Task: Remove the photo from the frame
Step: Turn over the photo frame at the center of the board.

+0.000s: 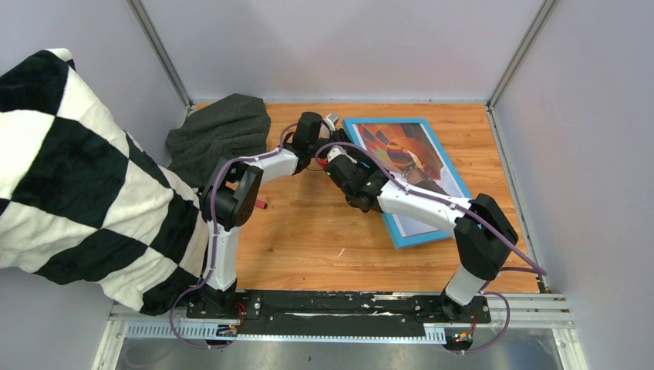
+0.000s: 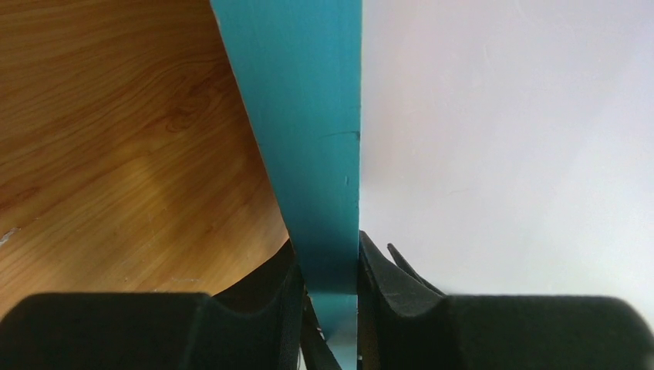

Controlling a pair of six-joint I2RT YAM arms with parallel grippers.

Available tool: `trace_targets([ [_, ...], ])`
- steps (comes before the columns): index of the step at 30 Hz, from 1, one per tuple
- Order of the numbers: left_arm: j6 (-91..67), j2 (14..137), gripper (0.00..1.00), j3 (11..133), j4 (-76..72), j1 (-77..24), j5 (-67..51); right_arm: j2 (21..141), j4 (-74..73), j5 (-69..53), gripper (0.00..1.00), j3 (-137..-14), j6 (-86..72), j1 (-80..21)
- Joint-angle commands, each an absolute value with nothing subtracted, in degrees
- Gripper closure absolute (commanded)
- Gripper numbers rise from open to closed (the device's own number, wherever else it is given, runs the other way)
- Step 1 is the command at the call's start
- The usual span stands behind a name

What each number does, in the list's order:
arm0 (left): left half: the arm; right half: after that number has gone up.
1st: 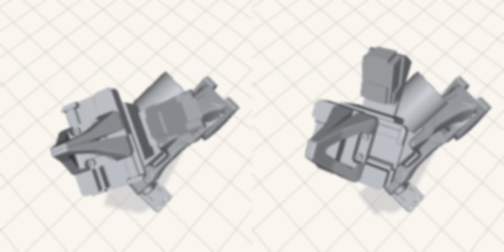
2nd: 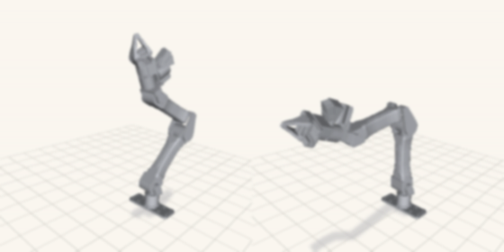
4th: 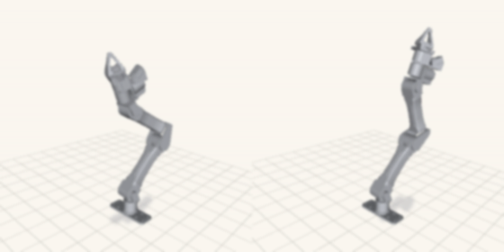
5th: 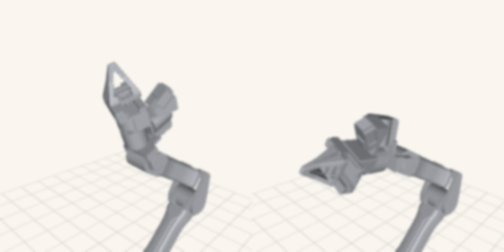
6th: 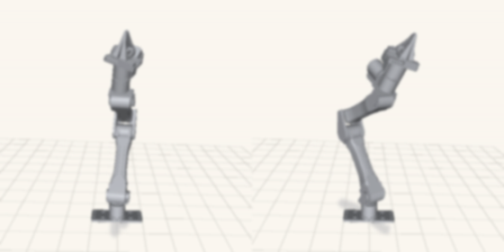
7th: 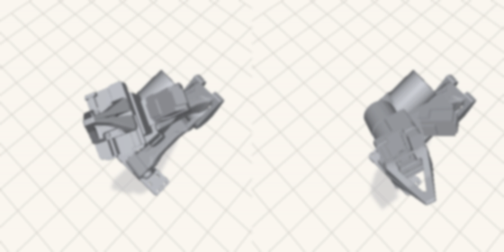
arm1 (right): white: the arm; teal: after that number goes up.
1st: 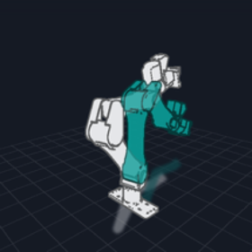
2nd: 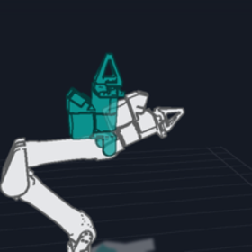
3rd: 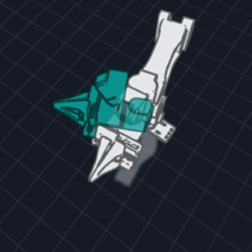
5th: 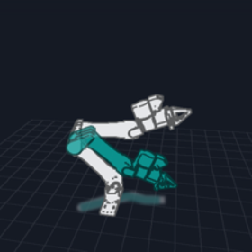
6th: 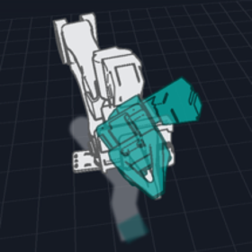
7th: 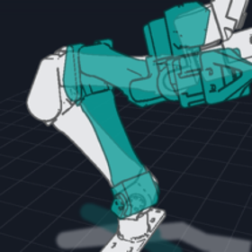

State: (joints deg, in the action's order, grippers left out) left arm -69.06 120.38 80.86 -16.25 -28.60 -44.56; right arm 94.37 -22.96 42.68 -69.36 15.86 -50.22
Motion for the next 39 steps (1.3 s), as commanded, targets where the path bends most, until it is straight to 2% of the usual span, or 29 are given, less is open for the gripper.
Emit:
trace_targets([
  [1,-67.24,116.18,0.8,81.07,-20.74,-28.05,-46.6,96.45,-19.95,48.78,0.32,-67.01,19.48,-51.52],
  [4,-67.26,116.13,0.8,80.96,-20.74,-27.91,-46.63,97.41,-18.47,50.25,0.38,-66.01,20.54,-51.74],
  [8,-67.3,116.37,0.79,80.9,-20.74,-27.6,-46.52,97.38,-16.77,52.36,0.55,-65.52,22.04,-52.58],
  [12,-67.33,116.37,0.77,80.78,-20.74,-27.12,-46.5,97.76,-15.71,53.78,0.61,-65.57,22.91,-52.95],
  [15,-67.35,116.16,0.75,80.75,-20.74,-26.75,-46.49,98.08,-14.94,55.15,0.75,-65.61,23.48,-53.25],
  [17,-67.26,116.01,0.71,80.66,-20.74,-26.28,-46.54,97.95,-14.47,56.0,0.84,-65.97,24.01,-53.46],
  [20,-66.97,115.81,0.57,80.85,-20.74,-25.28,-46.63,97.02,-14.07,56.57,0.96,-66.78,25.54,-53.44],
  [23,-65.92,115.73,0.45,81.52,-20.74,-23.3,-46.85,95.54,-14.06,56.92,1.0,-67.88,26.83,-53.45],
  [28,-63.03,114.75,0.19,82.56,-20.74,-17.57,-46.85,91.75,-14.6,56.21,1.0,-71.38,28.76,-53.33],
  [29,-62.06,114.5,0.07,82.73,-20.74,-16.29,-46.99,90.87,-15.32,55.77,1.0,-72.57,28.68,-53.27],
  [30,-60.48,114.17,0.01,83.03,-20.74,-15.06,-47.22,89.7,-16.26,54.95,1.0,-74.09,28.34,-53.14],
  [36,-53.59,111.26,0.0,79.33,-20.41,-7.64,-48.13,85.3,-25.48,45.64,1.0,-84.3,21.45,-50.76],
  [39,-44.42,109.41,0.0,77.74,-12.56,-7.16,-47.51,83.8,-30.09,39.69,1.0,-90.18,17.35,-48.09],
])
